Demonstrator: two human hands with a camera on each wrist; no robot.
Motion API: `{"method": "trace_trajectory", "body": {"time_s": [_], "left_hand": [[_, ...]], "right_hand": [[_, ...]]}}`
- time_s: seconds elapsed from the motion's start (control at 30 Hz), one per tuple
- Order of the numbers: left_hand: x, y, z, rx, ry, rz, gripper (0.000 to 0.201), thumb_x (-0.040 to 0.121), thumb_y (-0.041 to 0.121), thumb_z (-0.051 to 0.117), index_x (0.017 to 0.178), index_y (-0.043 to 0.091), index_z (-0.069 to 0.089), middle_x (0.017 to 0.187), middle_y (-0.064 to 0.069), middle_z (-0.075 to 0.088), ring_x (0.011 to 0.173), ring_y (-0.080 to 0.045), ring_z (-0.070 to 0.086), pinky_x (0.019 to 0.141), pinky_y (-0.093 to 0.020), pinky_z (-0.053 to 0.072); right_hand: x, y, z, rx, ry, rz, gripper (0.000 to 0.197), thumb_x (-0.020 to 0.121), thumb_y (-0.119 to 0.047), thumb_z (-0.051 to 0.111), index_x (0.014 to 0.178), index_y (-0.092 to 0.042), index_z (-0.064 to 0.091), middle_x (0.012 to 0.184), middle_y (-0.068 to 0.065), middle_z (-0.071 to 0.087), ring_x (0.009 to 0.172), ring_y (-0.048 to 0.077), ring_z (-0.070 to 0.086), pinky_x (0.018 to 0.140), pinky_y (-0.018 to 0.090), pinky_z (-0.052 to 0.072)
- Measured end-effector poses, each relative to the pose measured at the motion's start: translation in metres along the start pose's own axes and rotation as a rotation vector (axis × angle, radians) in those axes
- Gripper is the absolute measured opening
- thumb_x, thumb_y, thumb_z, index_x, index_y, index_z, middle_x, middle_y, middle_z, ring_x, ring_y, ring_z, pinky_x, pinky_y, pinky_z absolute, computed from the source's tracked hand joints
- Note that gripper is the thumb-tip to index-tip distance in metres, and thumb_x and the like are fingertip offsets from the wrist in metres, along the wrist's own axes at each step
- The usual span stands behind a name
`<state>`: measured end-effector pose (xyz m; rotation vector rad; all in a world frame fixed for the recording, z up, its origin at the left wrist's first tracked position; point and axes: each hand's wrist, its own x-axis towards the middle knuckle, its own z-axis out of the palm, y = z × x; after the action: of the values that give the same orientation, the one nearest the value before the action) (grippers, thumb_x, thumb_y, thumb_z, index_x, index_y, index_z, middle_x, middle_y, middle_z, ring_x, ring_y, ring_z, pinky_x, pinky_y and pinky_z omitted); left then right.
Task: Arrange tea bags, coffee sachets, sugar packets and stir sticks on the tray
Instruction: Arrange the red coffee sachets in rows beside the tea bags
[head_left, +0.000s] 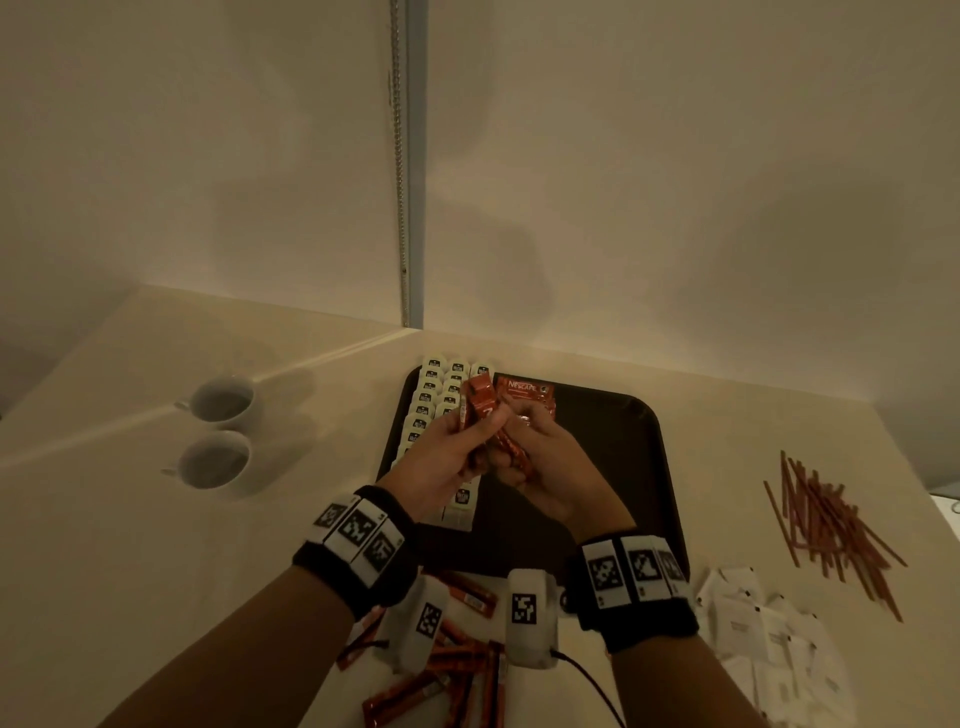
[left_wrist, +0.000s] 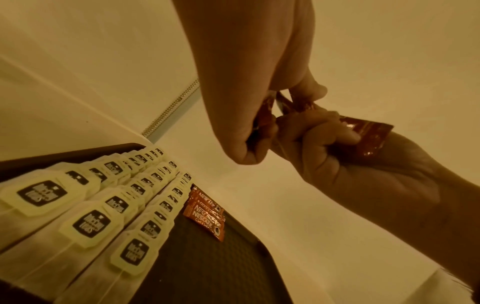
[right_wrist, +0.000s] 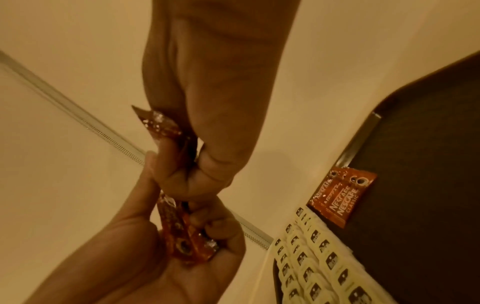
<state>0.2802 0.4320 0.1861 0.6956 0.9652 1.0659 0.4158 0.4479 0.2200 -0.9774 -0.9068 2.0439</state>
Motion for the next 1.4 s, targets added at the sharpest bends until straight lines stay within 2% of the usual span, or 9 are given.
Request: {"method": "trace_trajectory", "body": {"time_s": [0.13, 0.33, 0.47, 0.67, 0.87, 0.97, 1.1, 1.27, 1.4], "left_hand": [[0.005, -0.004, 0.001, -0.022, 0.038, 0.026, 0.043, 0.087, 0.03, 0.06, 0.123, 0.006, 0.058, 0.084, 0.001, 0.068, 0.062, -0.006, 0.061, 0.063, -0.021, 0.051], [0.018, -0.01, 0.0, -0.139, 0.194, 0.025, 0.037, 0.095, 0.023, 0.053, 0.128, 0.007, 0.053, 0.116, -0.011, 0.067, 0.106, -0.023, 0.066, 0.078, -0.031, 0.054], [0.023, -0.012, 0.002, -0.147, 0.274, 0.033, 0.035, 0.096, 0.021, 0.051, 0.13, 0.01, 0.051, 0.121, -0.012, 0.064, 0.112, -0.027, 0.061, 0.08, -0.034, 0.053], [0.025, -0.012, -0.002, -0.191, 0.349, -0.015, 0.033, 0.097, 0.02, 0.051, 0.129, 0.013, 0.051, 0.121, -0.013, 0.064, 0.107, -0.028, 0.063, 0.084, -0.04, 0.054], [0.02, -0.005, -0.005, -0.078, 0.313, 0.031, 0.021, 0.095, 0.019, 0.054, 0.115, 0.015, 0.058, 0.107, -0.007, 0.07, 0.099, -0.025, 0.068, 0.079, -0.039, 0.056], [0.018, 0.0, -0.004, 0.037, 0.303, 0.09, 0.013, 0.093, 0.019, 0.058, 0.104, 0.018, 0.064, 0.093, 0.002, 0.073, 0.091, -0.017, 0.069, 0.075, -0.034, 0.054], [0.02, 0.01, -0.004, 0.105, 0.324, 0.129, 0.014, 0.097, 0.021, 0.051, 0.102, 0.02, 0.064, 0.095, 0.0, 0.072, 0.09, -0.019, 0.069, 0.077, -0.037, 0.054], [0.015, 0.017, -0.007, 0.16, 0.331, 0.136, 0.008, 0.093, 0.02, 0.058, 0.099, 0.014, 0.059, 0.067, 0.001, 0.053, 0.048, -0.006, 0.053, 0.06, -0.032, 0.056], [0.012, 0.017, -0.003, 0.338, 0.265, 0.124, 0.013, 0.081, 0.014, 0.074, 0.09, 0.013, 0.065, 0.082, 0.001, 0.067, 0.066, -0.003, 0.066, 0.057, -0.021, 0.051]], "right_hand": [[0.004, 0.002, -0.002, -0.056, 0.062, 0.041, 0.016, 0.097, -0.022, 0.045, 0.108, -0.012, 0.049, 0.087, 0.007, 0.06, 0.058, 0.011, 0.054, 0.044, 0.016, 0.04], [0.008, 0.004, -0.001, -0.185, 0.078, 0.007, 0.02, 0.098, -0.024, 0.043, 0.106, -0.015, 0.06, 0.103, 0.006, 0.065, 0.09, 0.017, 0.066, 0.077, 0.028, 0.058], [0.005, -0.001, -0.007, -0.413, 0.03, -0.059, 0.024, 0.096, -0.006, 0.047, 0.102, -0.023, 0.061, 0.1, -0.009, 0.062, 0.092, 0.008, 0.064, 0.075, 0.019, 0.055], [0.013, 0.002, -0.023, -0.635, 0.272, -0.245, 0.01, 0.086, -0.009, 0.064, 0.095, -0.011, 0.063, 0.093, 0.005, 0.068, 0.071, 0.008, 0.068, 0.06, 0.017, 0.054], [0.014, 0.0, -0.03, -0.533, 0.182, -0.194, 0.005, 0.087, -0.008, 0.06, 0.09, -0.011, 0.064, 0.092, 0.011, 0.067, 0.077, 0.014, 0.064, 0.071, 0.022, 0.055], [0.013, -0.001, -0.028, -0.643, 0.153, -0.157, 0.003, 0.084, -0.008, 0.065, 0.086, -0.009, 0.063, 0.083, 0.006, 0.068, 0.07, 0.011, 0.064, 0.066, 0.019, 0.053], [0.011, -0.003, -0.03, -0.665, 0.094, -0.072, 0.019, 0.086, -0.006, 0.061, 0.105, -0.009, 0.061, 0.096, 0.004, 0.069, 0.083, 0.013, 0.068, 0.067, 0.019, 0.053], [0.01, -0.005, -0.027, -0.294, 0.222, -0.08, 0.02, 0.089, -0.003, 0.056, 0.106, -0.013, 0.057, 0.109, 0.007, 0.065, 0.096, 0.019, 0.066, 0.072, 0.023, 0.054], [0.01, -0.004, -0.021, -0.032, 0.169, -0.181, 0.032, 0.085, 0.007, 0.055, 0.104, -0.018, 0.051, 0.097, 0.002, 0.07, 0.092, 0.021, 0.068, 0.068, 0.023, 0.055]]}}
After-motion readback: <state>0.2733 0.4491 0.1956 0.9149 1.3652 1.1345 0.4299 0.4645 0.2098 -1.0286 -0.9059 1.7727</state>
